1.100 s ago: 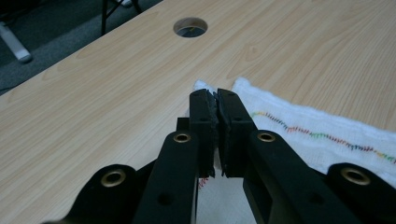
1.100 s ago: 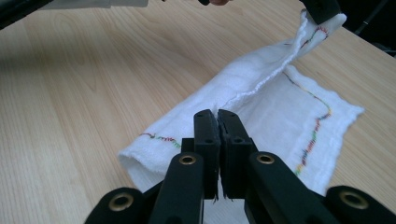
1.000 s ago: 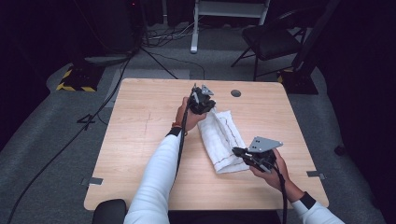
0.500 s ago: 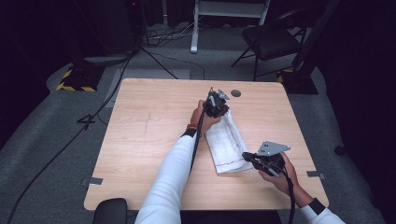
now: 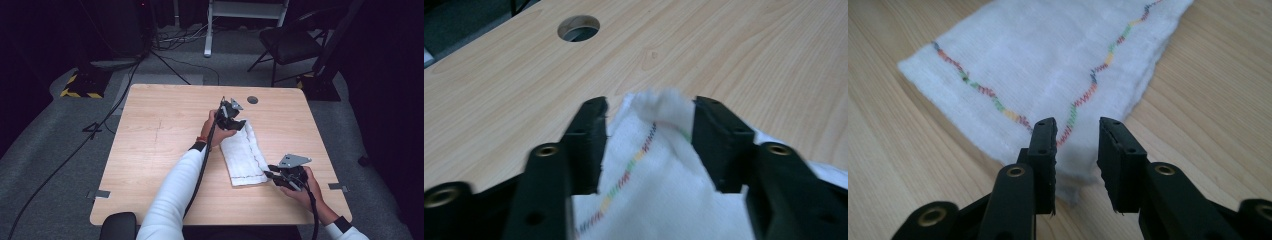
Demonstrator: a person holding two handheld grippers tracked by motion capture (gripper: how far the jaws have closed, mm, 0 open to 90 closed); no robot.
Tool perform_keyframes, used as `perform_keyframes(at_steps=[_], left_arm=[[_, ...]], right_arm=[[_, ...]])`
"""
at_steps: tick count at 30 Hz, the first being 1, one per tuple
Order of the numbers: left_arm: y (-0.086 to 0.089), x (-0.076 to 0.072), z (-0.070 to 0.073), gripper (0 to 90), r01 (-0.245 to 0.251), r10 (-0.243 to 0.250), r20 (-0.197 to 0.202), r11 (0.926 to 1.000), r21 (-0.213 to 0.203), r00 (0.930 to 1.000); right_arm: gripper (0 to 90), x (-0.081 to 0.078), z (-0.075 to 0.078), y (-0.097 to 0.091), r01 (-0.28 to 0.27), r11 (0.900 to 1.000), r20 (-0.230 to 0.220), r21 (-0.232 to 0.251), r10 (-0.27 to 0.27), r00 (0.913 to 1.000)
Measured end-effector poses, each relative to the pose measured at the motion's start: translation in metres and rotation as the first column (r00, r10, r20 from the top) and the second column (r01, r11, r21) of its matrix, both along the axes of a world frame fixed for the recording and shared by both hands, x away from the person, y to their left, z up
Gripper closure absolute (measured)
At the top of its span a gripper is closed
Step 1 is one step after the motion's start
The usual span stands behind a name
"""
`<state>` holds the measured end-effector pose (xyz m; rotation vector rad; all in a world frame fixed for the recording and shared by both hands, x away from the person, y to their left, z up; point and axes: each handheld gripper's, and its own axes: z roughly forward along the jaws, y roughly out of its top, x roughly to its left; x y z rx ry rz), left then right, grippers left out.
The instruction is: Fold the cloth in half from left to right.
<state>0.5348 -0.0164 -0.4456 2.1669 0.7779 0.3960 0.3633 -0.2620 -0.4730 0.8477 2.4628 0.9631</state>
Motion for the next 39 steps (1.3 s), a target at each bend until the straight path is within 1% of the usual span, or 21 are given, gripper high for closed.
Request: perform_keyframes(at_steps=[2,4,5,7,9,11,13,14,16,17,18,19,21,24,25,26,28,30,32,34,39], left_arm=[[0.007,-0.011,0.002,35.9,0.009,-0.010,0.012,0.9998,0.016,0.9999],[0.014,-0.020,0.003,29.5,0.008,-0.008,0.008,1.0000,0.005,0.9999],[0.018,-0.027,0.004,28.7,0.021,-0.021,0.005,0.9998,-0.006,0.9998],[0.023,-0.040,0.004,27.0,0.051,-0.051,0.003,0.9987,0.001,0.9987],[0.026,-0.053,0.001,25.9,0.092,-0.092,-0.007,0.9957,0.008,0.9958],[0.027,-0.070,-0.006,25.1,0.137,-0.137,-0.017,0.9900,0.035,0.9905],[0.029,-0.082,-0.012,24.2,0.167,-0.166,-0.030,0.9843,0.056,0.9857],[0.031,-0.088,-0.016,23.6,0.176,-0.174,-0.041,0.9833,0.046,0.9839],[0.033,-0.094,-0.021,23.2,0.185,-0.183,-0.064,0.9817,0.043,0.9811],[0.033,-0.096,-0.023,22.3,0.191,-0.187,-0.071,0.9804,0.049,0.9798],[0.031,-0.099,-0.026,22.1,0.197,-0.192,-0.076,0.9781,0.067,0.9784],[0.031,-0.101,-0.027,22.0,0.200,-0.195,-0.079,0.9770,0.073,0.9777],[0.028,-0.105,-0.032,20.3,0.216,-0.209,-0.085,0.9722,0.090,0.9743],[0.024,-0.110,-0.038,18.6,0.249,-0.238,-0.107,0.9638,0.096,0.9652],[0.023,-0.112,-0.040,18.7,0.251,-0.240,-0.105,0.9626,0.102,0.9650],[0.021,-0.113,-0.042,18.5,0.257,-0.246,-0.096,0.9588,0.121,0.9645],[0.020,-0.115,-0.044,18.7,0.262,-0.250,-0.098,0.9552,0.138,0.9633],[0.021,-0.113,-0.045,18.8,0.266,-0.254,-0.102,0.9552,0.130,0.9619],[0.022,-0.113,-0.046,18.9,0.266,-0.252,-0.112,0.9546,0.134,0.9612],[0.023,-0.113,-0.046,18.9,0.268,-0.255,-0.109,0.9546,0.131,0.9609],[0.024,-0.114,-0.047,18.9,0.270,-0.257,-0.107,0.9533,0.136,0.9606]], right_arm=[[65.5,0.000,-0.001,-0.005,0.015,0.9999,-0.005,0.004,-0.015,0.9999],[62.1,0.001,-0.001,-0.011,0.033,0.9993,-0.012,0.016,-0.033,0.9994],[60.3,0.001,-0.001,-0.012,0.039,0.9991,-0.018,0.019,-0.039,0.9991],[59.0,0.002,0.000,-0.016,0.053,0.9986,-0.009,0.007,-0.052,0.9986],[57.2,0.004,0.000,-0.018,0.063,0.9979,-0.008,0.009,-0.063,0.9980],[56.1,0.007,0.001,-0.020,0.066,0.9978,-0.004,0.006,-0.066,0.9978],[53.7,0.010,0.002,-0.021,0.060,0.9979,-0.003,0.023,-0.060,0.9982],[53.6,0.011,0.003,-0.023,0.041,0.9985,-0.006,0.035,-0.041,0.9991],[52.9,0.014,0.005,-0.023,0.048,0.9986,0.018,0.023,-0.049,0.9986],[52.5,0.016,0.007,-0.024,0.045,0.9983,0.018,0.035,-0.046,0.9988],[52.0,0.018,0.007,-0.024,0.048,0.9982,0.017,0.036,-0.048,0.9987],[51.1,0.021,0.006,-0.023,0.052,0.9983,0.023,0.027,-0.052,0.9984],[50.6,0.027,0.004,-0.022,0.046,0.9984,0.017,0.034,-0.047,0.9988],[49.9,0.038,-0.003,-0.017,0.040,0.9991,0.000,0.014,-0.040,0.9992],[49.9,0.040,-0.005,-0.016,0.036,0.9993,-0.006,0.010,-0.036,0.9993],[49.9,0.041,-0.007,-0.015,0.035,0.9994,-0.012,0.007,-0.035,0.9993],[49.8,0.042,-0.009,-0.014,0.028,0.9996,-0.021,0.009,-0.028,0.9994],[49.7,0.041,-0.010,-0.013,0.021,0.9998,-0.023,-0.001,-0.022,0.9995],[49.6,0.041,-0.011,-0.012,0.017,0.9998,-0.040,0.011,-0.017,0.9991],[49.7,0.040,-0.013,-0.011,0.008,0.9998,-0.042,0.020,-0.007,0.9991],[52.7,0.036,-0.015,-0.007,-0.020,0.9998,-0.046,0.009,0.020,0.9988]])
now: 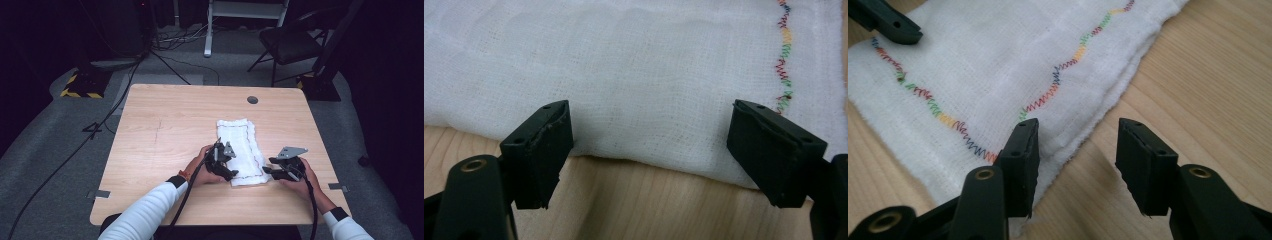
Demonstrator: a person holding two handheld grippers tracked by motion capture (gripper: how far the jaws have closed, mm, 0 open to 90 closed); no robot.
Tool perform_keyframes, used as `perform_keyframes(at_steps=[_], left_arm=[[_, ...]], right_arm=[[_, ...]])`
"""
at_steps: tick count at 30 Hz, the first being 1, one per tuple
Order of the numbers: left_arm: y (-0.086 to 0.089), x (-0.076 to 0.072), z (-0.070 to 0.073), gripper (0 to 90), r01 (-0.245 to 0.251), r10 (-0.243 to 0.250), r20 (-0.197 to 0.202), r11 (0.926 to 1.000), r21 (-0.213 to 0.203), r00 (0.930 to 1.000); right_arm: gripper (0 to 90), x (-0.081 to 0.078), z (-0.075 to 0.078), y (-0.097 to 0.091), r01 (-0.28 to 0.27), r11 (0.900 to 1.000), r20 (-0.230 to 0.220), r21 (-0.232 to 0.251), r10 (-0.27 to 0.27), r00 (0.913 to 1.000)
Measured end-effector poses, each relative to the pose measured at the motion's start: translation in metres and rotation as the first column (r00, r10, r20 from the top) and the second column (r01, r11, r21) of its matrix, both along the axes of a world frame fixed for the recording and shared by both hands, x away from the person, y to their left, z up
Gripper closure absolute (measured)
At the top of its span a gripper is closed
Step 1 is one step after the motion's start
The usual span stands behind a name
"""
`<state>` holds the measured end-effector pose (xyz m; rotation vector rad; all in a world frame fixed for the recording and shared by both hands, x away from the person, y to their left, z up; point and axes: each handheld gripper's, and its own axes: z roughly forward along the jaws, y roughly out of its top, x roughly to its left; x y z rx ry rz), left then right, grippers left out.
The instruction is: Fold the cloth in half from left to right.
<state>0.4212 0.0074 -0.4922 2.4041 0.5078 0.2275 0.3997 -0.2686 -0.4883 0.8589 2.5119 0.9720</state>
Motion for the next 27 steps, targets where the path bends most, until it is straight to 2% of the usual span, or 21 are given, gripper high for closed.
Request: perform_keyframes(at_steps=[2,6,10,15,20,24,27], left_arm=[[0.002,-0.001,0.000,19.0,0.005,-0.005,0.001,1.0000,0.005,1.0000],[0.008,0.000,0.000,19.3,0.005,-0.005,-0.031,1.0000,0.000,0.9995],[0.017,-0.003,-0.001,19.3,0.002,-0.003,-0.044,1.0000,-0.004,0.9991],[0.025,-0.010,-0.001,19.4,-0.001,0.001,-0.040,1.0000,-0.006,0.9992],[0.034,-0.012,-0.002,19.4,-0.003,0.002,-0.065,0.9999,-0.014,0.9979],[0.036,-0.012,-0.002,19.4,0.000,-0.001,-0.069,0.9999,-0.017,0.9976],[0.038,-0.011,-0.001,19.1,0.004,-0.005,-0.072,0.9999,-0.014,0.9974]], right_arm=[[54.2,-0.001,0.000,0.000,-0.012,0.9999,-0.010,0.005,0.012,0.9999],[56.5,-0.007,0.000,0.006,-0.034,0.9994,-0.007,0.001,0.034,0.9994],[57.0,-0.013,-0.001,0.013,-0.052,0.9986,-0.013,0.007,0.052,0.9986],[56.9,-0.023,-0.001,0.021,-0.056,0.9984,-0.010,0.006,0.056,0.9984],[56.8,-0.034,-0.002,0.027,-0.057,0.9983,-0.002,0.012,0.057,0.9984],[49.7,-0.038,0.000,0.030,-0.064,0.9979,-0.003,0.006,0.064,0.9979],[45.2,-0.034,0.003,0.027,-0.068,0.9974,-0.004,0.024,0.068,0.9976]])
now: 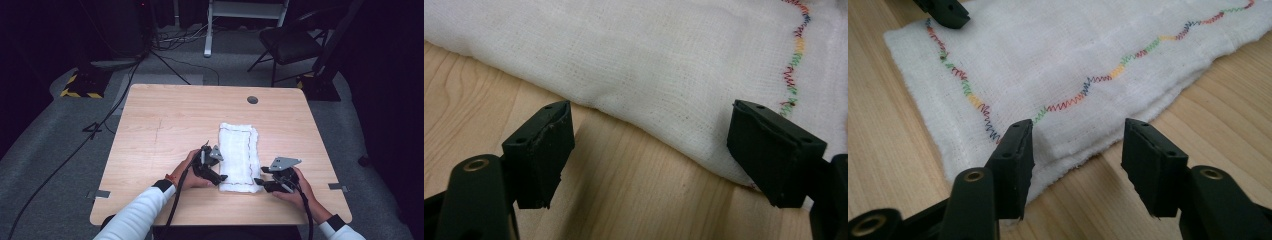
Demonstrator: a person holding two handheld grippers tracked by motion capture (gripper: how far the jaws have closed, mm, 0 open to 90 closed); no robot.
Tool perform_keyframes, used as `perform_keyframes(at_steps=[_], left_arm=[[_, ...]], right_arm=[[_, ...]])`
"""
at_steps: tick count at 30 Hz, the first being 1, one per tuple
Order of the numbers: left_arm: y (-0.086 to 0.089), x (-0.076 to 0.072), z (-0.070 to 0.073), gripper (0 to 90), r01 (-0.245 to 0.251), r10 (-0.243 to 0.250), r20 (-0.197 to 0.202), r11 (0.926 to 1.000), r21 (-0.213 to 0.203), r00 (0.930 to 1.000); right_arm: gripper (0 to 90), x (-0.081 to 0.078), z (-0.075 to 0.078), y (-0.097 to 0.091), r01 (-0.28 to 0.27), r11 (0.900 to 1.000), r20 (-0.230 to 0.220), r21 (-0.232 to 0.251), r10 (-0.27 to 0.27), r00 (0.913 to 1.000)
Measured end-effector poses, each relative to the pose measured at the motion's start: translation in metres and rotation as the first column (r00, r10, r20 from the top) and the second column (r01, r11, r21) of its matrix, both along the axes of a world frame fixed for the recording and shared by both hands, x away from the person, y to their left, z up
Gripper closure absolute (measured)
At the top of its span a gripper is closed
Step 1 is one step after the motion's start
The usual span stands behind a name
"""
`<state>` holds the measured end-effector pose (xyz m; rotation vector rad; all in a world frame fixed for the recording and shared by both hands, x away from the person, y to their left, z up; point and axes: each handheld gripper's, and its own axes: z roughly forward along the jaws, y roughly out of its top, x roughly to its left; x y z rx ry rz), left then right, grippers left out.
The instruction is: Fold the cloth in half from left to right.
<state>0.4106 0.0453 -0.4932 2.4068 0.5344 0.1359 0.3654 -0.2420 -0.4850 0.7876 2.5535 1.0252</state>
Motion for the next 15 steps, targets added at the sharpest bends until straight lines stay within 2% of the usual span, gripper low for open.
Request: perform_keyframes(at_steps=[3,5,9,13,15], left_arm=[[0.001,0.002,0.004,18.2,-0.006,0.006,0.026,1.0000,-0.003,0.9996],[0.003,0.007,0.010,19.8,-0.030,0.031,0.046,0.9992,-0.024,0.9985],[0.005,0.023,0.022,20.0,-0.085,0.088,0.053,0.9941,-0.068,0.9947],[0.002,0.041,0.029,20.7,-0.130,0.136,0.091,0.9891,-0.069,0.9865],[0.000,0.052,0.030,21.0,-0.148,0.154,0.087,0.9865,-0.069,0.9842]], right_arm=[[45.1,0.007,0.006,-0.006,0.020,0.9996,0.019,0.022,-0.020,0.9996],[45.2,0.014,0.011,-0.011,0.042,0.9985,0.037,0.035,-0.043,0.9984],[45.9,0.033,0.020,-0.015,0.085,0.9950,0.059,0.053,-0.088,0.9944],[46.9,0.058,0.028,-0.011,0.125,0.9902,0.078,0.063,-0.130,0.9885],[47.3,0.071,0.030,-0.008,0.139,0.9887,0.083,0.055,-0.143,0.9862]])
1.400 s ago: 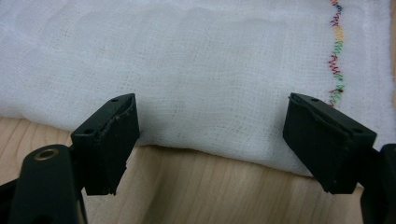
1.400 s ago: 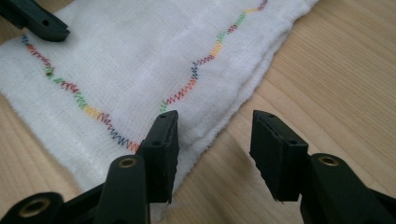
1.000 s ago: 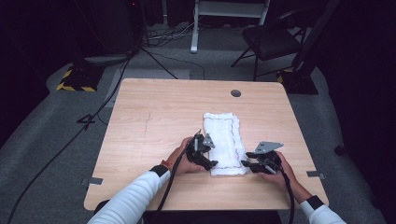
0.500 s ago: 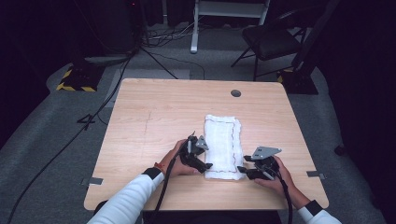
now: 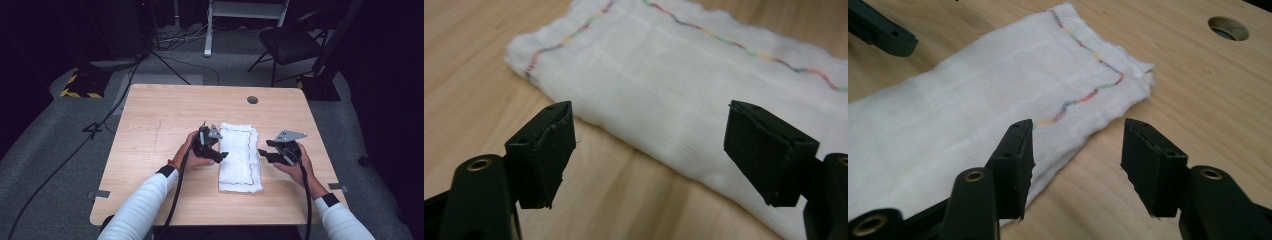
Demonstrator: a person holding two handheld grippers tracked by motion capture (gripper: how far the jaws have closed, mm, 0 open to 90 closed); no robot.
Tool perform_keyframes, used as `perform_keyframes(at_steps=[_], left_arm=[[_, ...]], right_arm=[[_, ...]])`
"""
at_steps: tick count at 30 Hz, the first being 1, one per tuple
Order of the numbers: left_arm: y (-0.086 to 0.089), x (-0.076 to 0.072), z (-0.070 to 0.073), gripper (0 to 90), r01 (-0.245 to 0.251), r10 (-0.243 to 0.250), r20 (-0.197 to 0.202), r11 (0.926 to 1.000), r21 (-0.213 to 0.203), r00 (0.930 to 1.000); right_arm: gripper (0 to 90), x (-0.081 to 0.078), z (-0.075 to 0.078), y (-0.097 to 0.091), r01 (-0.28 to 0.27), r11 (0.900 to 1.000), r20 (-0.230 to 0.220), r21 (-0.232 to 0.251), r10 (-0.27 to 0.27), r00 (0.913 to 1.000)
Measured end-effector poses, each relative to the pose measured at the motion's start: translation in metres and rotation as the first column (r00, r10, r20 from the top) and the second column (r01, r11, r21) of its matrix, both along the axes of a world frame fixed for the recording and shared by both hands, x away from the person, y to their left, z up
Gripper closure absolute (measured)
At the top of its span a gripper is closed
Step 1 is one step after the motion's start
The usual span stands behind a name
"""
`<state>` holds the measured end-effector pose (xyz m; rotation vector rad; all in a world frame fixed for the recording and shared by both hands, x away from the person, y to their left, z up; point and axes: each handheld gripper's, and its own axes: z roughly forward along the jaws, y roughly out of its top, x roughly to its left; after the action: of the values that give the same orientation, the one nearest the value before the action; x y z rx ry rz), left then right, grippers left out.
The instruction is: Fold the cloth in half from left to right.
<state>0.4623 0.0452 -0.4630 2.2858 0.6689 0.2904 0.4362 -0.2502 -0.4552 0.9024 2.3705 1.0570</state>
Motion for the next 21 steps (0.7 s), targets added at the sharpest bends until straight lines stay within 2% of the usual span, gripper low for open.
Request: perform_keyframes(at_steps=[1,4,6,8,9,11,13,14,16,20,21], left_arm=[[-0.001,0.007,0.001,21.0,-0.020,0.020,0.014,0.9998,-0.004,0.9997],[-0.004,0.024,0.001,21.2,-0.052,0.051,-0.012,0.9983,-0.026,0.9986],[-0.008,0.036,-0.002,21.2,-0.077,0.077,-0.006,0.9968,-0.019,0.9970],[-0.010,0.046,-0.006,21.2,-0.099,0.099,-0.009,0.9951,0.004,0.9951],[-0.011,0.051,-0.009,21.4,-0.127,0.127,-0.016,0.9918,-0.002,0.9917],[-0.011,0.059,-0.012,21.9,-0.147,0.147,-0.028,0.9892,-0.003,0.9888],[-0.010,0.067,-0.016,22.8,-0.183,0.182,-0.038,0.9829,-0.020,0.9826],[-0.009,0.070,-0.017,23.2,-0.196,0.195,-0.037,0.9806,-0.015,0.9801],[-0.009,0.075,-0.019,23.3,-0.222,0.222,-0.032,0.9749,-0.001,0.9745],[-0.005,0.085,-0.026,21.8,-0.266,0.265,-0.065,0.9638,-0.012,0.9620],[-0.005,0.087,-0.027,21.9,-0.262,0.261,-0.067,0.9650,-0.012,0.9631]], right_arm=[[47.5,0.005,0.000,0.001,0.010,0.9999,0.001,-0.006,-0.010,1.0000],[47.5,0.027,0.000,0.006,0.037,0.9993,-0.015,0.008,-0.037,0.9992],[47.6,0.039,-0.001,0.009,0.056,0.9984,-0.028,0.007,-0.056,0.9980],[47.6,0.051,-0.003,0.015,0.077,0.9969,-0.023,-0.015,-0.077,0.9968],[47.5,0.055,-0.004,0.016,0.088,0.9959,-0.029,-0.018,-0.089,0.9956],[47.5,0.064,-0.005,0.019,0.104,0.9946,-0.037,-0.006,-0.104,0.9939],[47.3,0.073,-0.006,0.023,0.112,0.9937,-0.052,0.006,-0.112,0.9924],[47.3,0.077,-0.007,0.025,0.115,0.9932,-0.063,0.014,-0.114,0.9914],[47.3,0.085,-0.010,0.029,0.129,0.9916,-0.072,0.002,-0.129,0.9891],[47.2,0.096,-0.017,0.036,0.145,0.9892,-0.090,-0.018,-0.146,0.9851],[47.0,0.099,-0.018,0.037,0.154,0.9878,-0.092,-0.024,-0.156,0.9835]])
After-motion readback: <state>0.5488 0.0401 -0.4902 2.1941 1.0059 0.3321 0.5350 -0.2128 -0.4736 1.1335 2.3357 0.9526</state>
